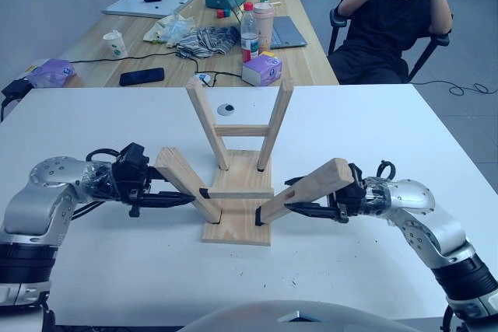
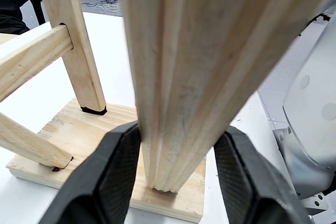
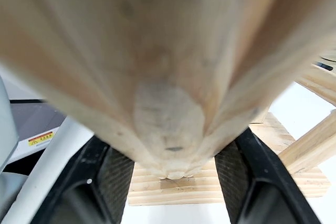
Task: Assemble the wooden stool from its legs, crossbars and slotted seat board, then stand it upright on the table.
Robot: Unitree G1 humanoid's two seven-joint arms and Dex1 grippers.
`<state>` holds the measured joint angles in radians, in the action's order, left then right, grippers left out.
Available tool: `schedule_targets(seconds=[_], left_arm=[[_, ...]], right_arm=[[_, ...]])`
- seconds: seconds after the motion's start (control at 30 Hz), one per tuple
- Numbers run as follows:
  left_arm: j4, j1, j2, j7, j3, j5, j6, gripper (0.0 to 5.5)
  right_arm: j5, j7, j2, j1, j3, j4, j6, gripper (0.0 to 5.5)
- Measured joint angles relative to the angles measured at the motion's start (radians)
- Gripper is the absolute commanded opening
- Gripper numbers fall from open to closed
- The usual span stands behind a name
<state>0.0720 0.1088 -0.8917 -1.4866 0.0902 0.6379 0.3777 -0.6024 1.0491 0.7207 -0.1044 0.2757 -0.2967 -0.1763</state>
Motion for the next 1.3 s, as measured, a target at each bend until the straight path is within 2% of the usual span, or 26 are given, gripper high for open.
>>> schedule_targets(seconds=[0.27,0.63,0.93,1.03,1.3], left_arm=[[0.039,-0.035,0.000,0.034,0.029,0.004,0.024,2.08],[0.082,-0.058,0.013,0.072,0.041,0.005,0.033,2.08],[0.099,-0.056,0.004,0.082,0.025,-0.002,0.037,2.08],[0.110,-0.025,-0.020,0.081,0.004,-0.026,0.063,2.08],[0.110,-0.004,-0.072,0.067,-0.033,-0.071,0.034,2.06]], right_arm=[[0.048,-0.112,0.014,-0.112,0.046,-0.135,-0.245,2.03],[0.043,-0.124,-0.005,-0.200,0.066,-0.127,-0.385,2.03],[0.038,-0.133,-0.013,-0.228,0.076,-0.122,-0.428,2.03],[0.055,-0.144,-0.012,-0.248,0.111,-0.119,-0.434,2.03],[0.065,-0.118,-0.002,-0.286,0.185,-0.052,-0.336,2.03]])
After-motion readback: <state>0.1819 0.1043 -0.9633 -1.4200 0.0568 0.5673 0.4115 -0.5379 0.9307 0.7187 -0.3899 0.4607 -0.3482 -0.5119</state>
